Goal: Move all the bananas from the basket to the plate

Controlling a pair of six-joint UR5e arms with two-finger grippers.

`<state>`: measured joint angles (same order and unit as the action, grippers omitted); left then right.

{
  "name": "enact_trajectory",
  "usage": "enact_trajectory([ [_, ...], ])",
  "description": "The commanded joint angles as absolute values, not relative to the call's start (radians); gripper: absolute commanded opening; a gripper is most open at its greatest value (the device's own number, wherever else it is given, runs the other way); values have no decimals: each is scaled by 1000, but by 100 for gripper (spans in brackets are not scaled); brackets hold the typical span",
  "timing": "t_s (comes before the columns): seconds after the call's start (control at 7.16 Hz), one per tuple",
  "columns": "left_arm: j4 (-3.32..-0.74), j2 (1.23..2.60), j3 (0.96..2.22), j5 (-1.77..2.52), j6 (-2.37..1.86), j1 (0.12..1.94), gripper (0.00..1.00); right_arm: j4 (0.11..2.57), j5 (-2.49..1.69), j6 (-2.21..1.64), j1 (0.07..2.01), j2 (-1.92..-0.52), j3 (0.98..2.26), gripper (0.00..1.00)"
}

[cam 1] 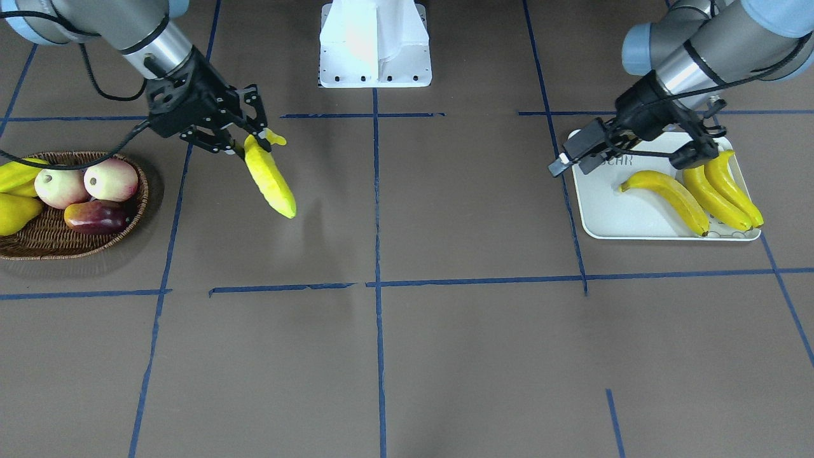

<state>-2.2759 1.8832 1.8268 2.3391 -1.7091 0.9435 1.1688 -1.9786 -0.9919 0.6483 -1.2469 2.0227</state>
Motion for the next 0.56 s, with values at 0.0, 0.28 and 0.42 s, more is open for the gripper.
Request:
enact_trajectory([
  [0.0, -2266, 2001, 1810, 2297, -1805, 853, 100, 1172, -1873, -1005, 559, -1120, 1974, 1],
  [0.28, -2263, 2072, 1807, 2151, -1926, 734, 100, 1318, -1836, -1031, 529, -999, 1965, 1],
  [0.42, -2261, 2109, 1789, 2063, -1997, 685, 100, 1356, -1785, -1078, 497, -962, 1964, 1],
])
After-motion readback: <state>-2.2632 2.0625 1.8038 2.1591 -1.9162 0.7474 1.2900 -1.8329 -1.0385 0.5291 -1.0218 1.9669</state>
